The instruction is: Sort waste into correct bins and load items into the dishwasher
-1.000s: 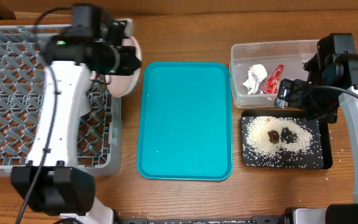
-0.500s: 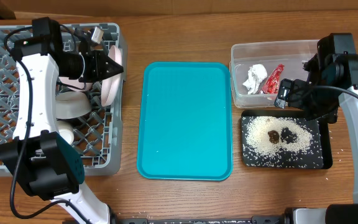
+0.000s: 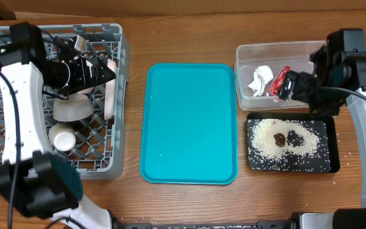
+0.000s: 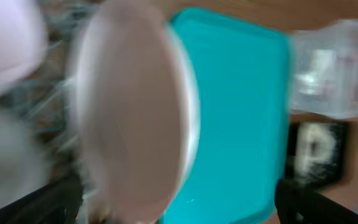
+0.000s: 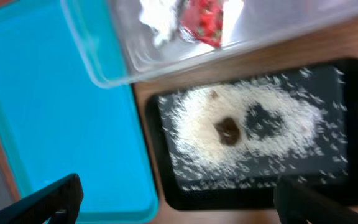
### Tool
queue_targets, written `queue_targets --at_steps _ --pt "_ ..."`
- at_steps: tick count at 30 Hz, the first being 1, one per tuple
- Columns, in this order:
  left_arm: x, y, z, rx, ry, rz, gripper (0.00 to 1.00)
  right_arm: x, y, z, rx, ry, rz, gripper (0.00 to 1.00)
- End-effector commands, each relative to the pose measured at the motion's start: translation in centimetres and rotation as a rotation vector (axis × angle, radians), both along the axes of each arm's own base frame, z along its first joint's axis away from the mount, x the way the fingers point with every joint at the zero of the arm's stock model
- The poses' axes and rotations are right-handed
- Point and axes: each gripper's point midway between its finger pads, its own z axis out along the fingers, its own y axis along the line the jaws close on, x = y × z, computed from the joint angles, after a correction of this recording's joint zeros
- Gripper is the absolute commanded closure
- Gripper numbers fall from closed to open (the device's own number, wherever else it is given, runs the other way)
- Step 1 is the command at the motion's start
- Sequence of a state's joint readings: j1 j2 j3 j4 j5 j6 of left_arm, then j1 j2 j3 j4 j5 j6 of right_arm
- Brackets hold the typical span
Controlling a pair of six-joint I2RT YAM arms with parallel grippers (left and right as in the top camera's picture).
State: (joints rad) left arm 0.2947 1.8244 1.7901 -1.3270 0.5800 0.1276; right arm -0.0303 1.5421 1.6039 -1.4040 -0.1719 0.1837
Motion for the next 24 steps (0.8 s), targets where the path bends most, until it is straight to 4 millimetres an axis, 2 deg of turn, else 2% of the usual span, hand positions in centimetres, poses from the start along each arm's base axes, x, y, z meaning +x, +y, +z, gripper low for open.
queue_targets --at_steps 1,4,6,10,15,18,24 --pt "-2.5 4.2 2.2 0.305 0.07 0.286 0.0 3.3 2.6 2.6 0.14 -0.171 0.059 0.0" --pt "-3.8 4.3 2.2 0.345 0.12 0.314 0.0 5.1 3.2 3.3 0.128 -0.256 0.105 0.0" --pt "-5.0 4.1 1.8 0.352 0.175 0.304 0.0 5.6 3.4 3.0 0.109 -0.262 0.131 0.0" --pt "-7.1 3.7 1.2 0.357 0.261 0.266 0.0 3.7 3.0 0.8 0.063 -0.144 0.16 0.0" --pt "-8.4 2.8 2.0 0.368 0.263 0.219 0.0 1.9 1.7 -0.5 0.021 -0.04 0.062 0.0" --pt "-9.1 1.9 3.4 0.394 0.205 0.191 0.0 1.4 1.7 -0.2 0.021 -0.054 0.058 0.0" --pt "-11.3 0.3 5.6 0.425 0.008 0.183 0.0 -0.8 1.1 2.1 -0.014 -0.216 0.048 0.0"
